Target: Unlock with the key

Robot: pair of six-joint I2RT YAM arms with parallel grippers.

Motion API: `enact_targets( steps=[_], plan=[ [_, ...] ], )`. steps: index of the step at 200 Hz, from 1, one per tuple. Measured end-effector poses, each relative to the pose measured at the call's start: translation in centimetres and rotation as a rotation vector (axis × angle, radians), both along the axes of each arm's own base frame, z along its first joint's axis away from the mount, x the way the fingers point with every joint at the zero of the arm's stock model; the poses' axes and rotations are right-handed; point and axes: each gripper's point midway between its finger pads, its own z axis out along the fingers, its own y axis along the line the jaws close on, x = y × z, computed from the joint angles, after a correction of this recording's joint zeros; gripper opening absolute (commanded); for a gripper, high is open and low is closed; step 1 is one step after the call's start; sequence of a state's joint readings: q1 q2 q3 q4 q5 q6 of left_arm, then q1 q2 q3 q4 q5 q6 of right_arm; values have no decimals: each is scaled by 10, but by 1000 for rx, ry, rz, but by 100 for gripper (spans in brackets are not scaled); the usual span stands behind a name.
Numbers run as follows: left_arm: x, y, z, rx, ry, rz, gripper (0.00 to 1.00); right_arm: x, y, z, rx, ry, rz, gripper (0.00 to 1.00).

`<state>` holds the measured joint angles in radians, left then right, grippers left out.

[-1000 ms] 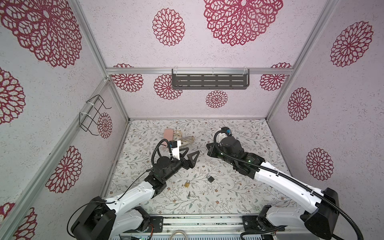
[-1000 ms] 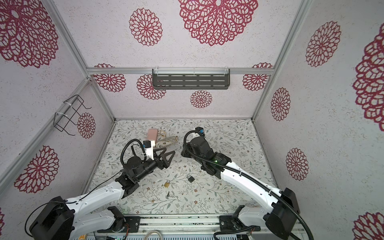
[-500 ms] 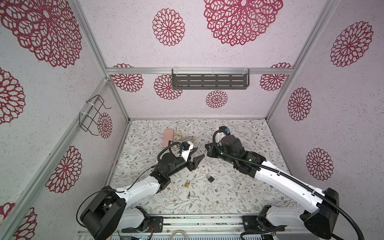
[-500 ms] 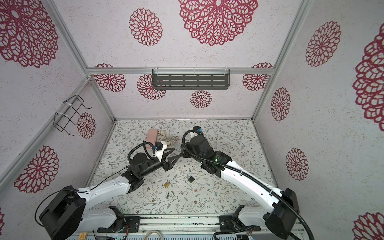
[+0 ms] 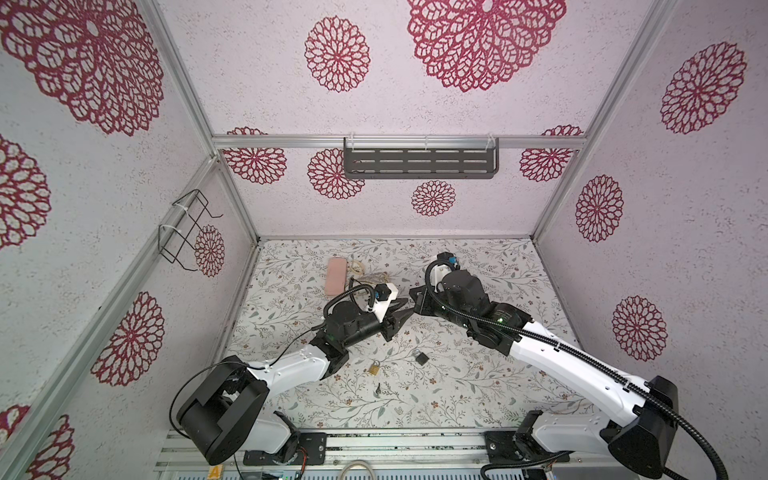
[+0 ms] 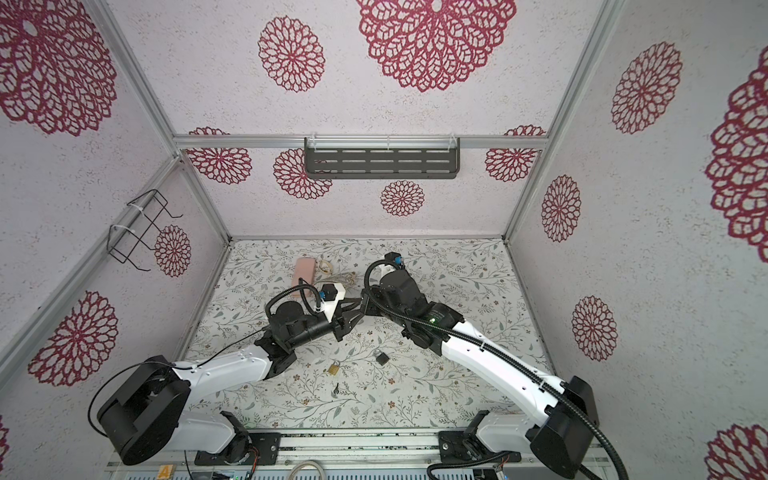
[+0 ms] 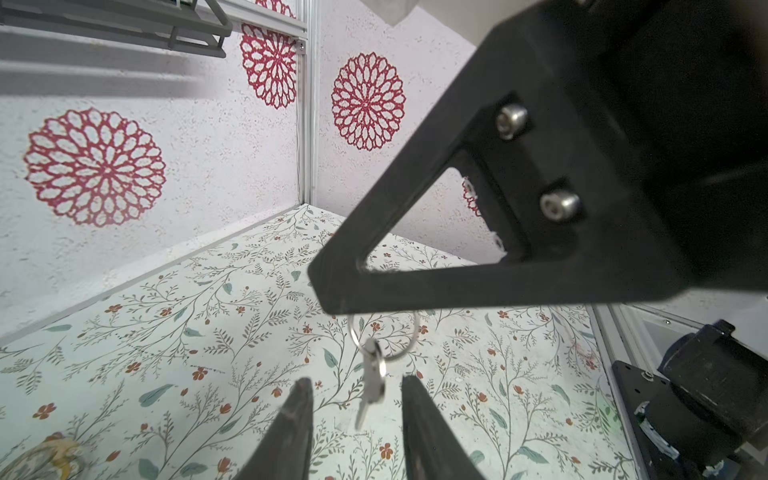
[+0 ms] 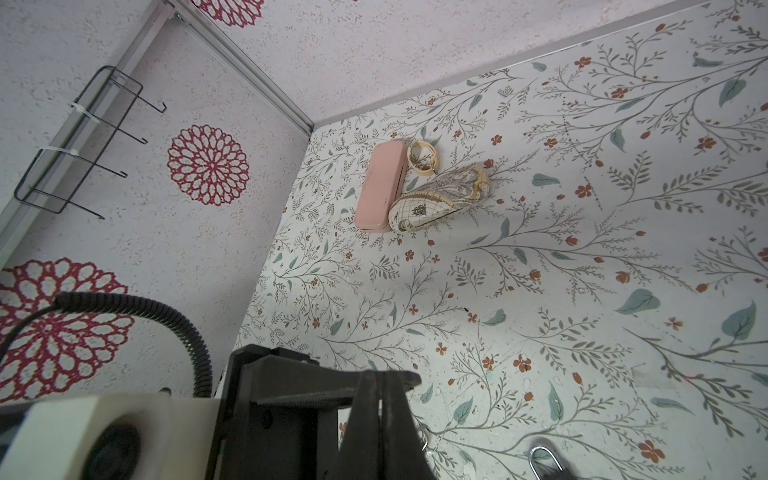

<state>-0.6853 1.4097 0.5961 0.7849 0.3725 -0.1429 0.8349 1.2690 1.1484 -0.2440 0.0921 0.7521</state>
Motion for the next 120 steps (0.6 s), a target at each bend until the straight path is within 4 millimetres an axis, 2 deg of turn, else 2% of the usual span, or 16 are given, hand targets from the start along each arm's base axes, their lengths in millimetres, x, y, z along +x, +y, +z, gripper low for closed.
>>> enact_targets(
  steps=[33,77,120],
  plan=[
    [-1,-4,5,-8,-16,-12,23,0,0,1,3,-3,-1,0],
    [-1,-5,2,1,-16,-14,8,1,-1,4,13,-12,-3,0],
    [-1,-6,1,1,-16,-14,0,0,-3,4,16,-14,-6,0]
  ],
)
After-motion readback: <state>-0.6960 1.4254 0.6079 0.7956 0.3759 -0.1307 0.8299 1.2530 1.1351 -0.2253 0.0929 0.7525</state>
